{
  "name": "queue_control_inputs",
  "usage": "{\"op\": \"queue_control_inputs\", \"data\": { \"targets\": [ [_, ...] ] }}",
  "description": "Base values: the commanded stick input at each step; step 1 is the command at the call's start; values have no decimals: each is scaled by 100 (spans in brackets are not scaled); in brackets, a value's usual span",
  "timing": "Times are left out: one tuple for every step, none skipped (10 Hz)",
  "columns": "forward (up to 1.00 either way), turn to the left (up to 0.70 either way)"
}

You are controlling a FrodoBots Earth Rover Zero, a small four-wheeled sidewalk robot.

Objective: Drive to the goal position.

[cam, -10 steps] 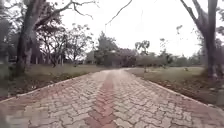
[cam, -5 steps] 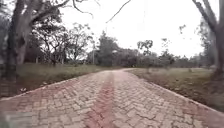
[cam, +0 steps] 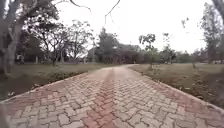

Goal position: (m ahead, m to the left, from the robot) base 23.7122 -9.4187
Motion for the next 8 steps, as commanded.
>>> {"op": "queue_control_inputs", "data": {
  "targets": [
    [70,0],
    [70,0],
    [70,0],
    [70,0],
    [70,0],
    [70,0],
    [70,0],
    [70,0]
  ]
}}
